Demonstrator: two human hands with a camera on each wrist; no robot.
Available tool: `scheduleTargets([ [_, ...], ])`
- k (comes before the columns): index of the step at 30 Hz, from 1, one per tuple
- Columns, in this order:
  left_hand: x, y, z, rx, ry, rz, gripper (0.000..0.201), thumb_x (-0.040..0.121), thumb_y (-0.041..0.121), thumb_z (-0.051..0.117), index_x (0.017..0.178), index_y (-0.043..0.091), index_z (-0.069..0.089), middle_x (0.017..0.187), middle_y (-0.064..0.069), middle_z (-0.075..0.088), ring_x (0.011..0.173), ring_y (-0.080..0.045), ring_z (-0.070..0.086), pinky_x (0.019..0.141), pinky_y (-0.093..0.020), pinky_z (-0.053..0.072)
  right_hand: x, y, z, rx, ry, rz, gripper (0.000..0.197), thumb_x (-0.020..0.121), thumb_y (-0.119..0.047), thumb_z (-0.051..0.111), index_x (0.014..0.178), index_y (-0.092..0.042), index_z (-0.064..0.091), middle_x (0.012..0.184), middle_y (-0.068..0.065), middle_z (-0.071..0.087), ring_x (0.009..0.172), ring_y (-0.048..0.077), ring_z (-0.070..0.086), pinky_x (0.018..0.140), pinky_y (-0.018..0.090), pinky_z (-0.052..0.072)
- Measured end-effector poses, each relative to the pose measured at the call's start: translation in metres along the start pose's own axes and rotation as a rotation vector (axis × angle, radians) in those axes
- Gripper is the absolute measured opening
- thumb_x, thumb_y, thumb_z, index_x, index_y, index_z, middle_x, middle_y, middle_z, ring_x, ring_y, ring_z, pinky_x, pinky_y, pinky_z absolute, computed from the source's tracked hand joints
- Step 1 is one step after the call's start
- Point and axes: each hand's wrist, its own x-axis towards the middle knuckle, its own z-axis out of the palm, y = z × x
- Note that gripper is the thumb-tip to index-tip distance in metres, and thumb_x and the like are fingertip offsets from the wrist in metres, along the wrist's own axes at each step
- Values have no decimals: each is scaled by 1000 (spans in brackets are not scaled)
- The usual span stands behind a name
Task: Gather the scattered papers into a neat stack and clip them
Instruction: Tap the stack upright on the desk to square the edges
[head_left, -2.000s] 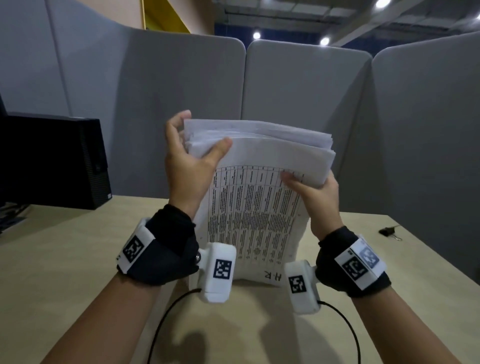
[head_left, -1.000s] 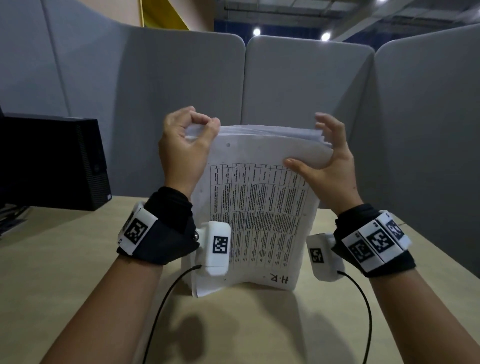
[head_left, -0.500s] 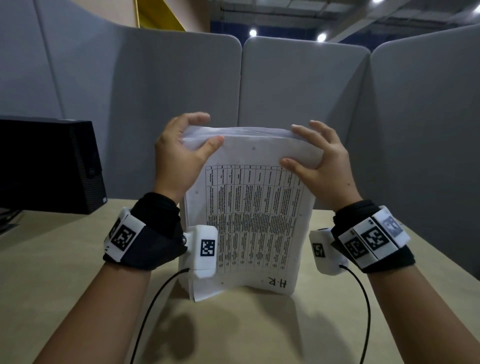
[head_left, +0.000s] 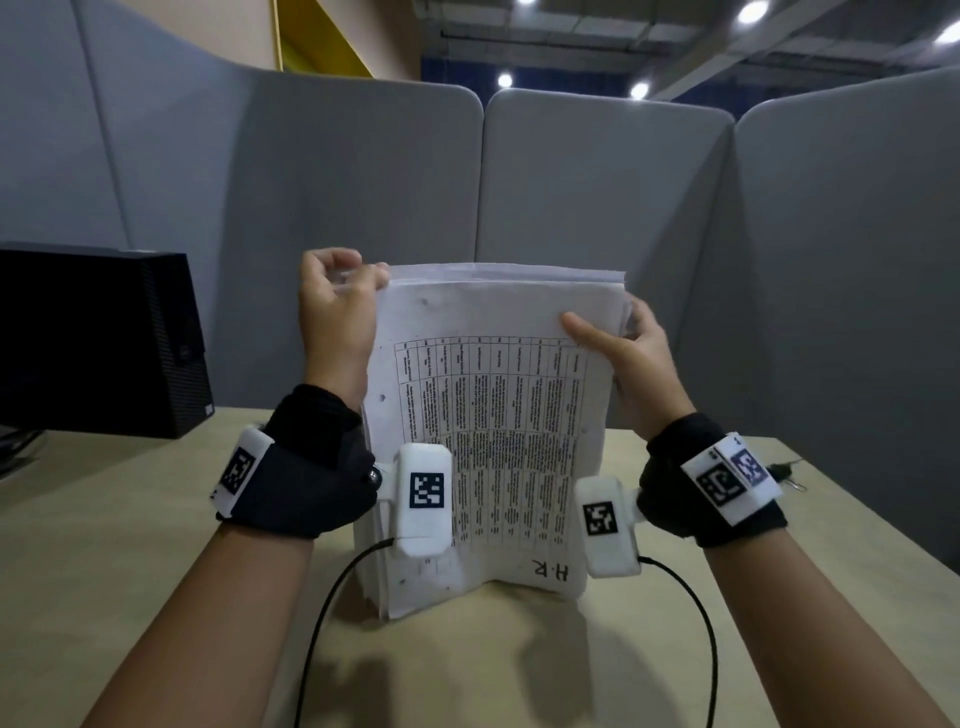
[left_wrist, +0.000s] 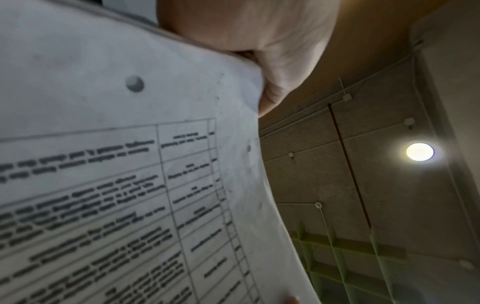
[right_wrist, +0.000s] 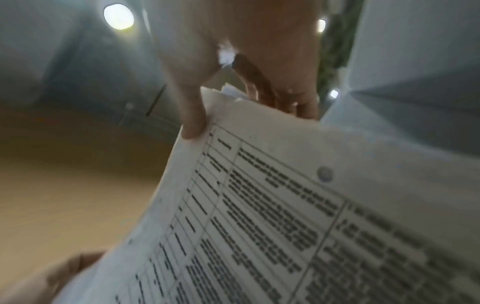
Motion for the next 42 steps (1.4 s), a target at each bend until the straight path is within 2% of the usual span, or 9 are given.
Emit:
scheduleTargets([
  [3,-7,1,-5,53,-119,54,15,77,25,59,87,31,50,100,1,62,85,-9,57,80,-25,49,-2,9,4,-8,-78,77,48,71,-22,73,111,-4,55,98,12,65,88,28,66,74,40,58],
  [6,-24,-9,-9,70,-291,44,62,69,40,78,116,28,39,114,5,52,99,-9,58,79,-19,54,-6,18,12,40,56,12,10,83,-13,63,91,-9,57,87,8,63,81,26,62,73,39,56],
  [10,-34,-6,-7,-66,-348,134,107,41,73,71,126,18,35,106,5,53,86,2,65,64,-11,51,-7,19,21,105,229,-91,7,86,-10,62,84,-15,57,83,4,60,77,19,60,68,30,57],
  [13,-40,-2,-5,-44,-398,206,120,42,70,73,138,26,15,126,-3,45,108,-6,57,76,-13,52,-8,17,23,99,314,-149,13,85,-11,63,78,-20,58,79,1,61,77,18,60,71,34,55],
  [18,-34,-25,-7,173,-253,37,81,72,12,77,138,17,30,126,-2,48,109,-15,56,70,-14,52,-13,15,18,84,279,-85,9,87,-20,62,85,-20,53,84,1,60,79,19,60,69,33,55],
  [25,-30,-31,-3,75,-236,-11,56,71,15,78,114,22,42,121,-11,55,106,-23,60,76,-29,56,13,-32,14,15,253,-144,14,83,-20,66,93,-12,61,81,-7,58,68,4,54,50,10,45],
  [31,-32,-30,-2,23,-233,95,37,78,11,72,94,34,48,106,-4,56,97,-22,61,66,-21,58,21,-30,18,44,327,-166,15,80,-9,66,70,-19,61,83,-1,60,71,9,55,52,15,46],
  [36,-25,-36,-6,34,-236,172,33,80,10,70,102,30,56,127,-17,50,111,-33,56,70,-21,57,17,-15,17,58,392,-279,22,79,-5,67,64,-20,61,106,4,55,93,16,55,69,14,48],
  [42,-28,-31,-8,46,-276,222,36,80,6,69,98,35,57,133,-6,40,119,-25,48,76,-14,54,23,-26,2,-88,227,-106,20,84,-11,62,66,-16,54,72,-3,54,68,13,50,56,24,40],
])
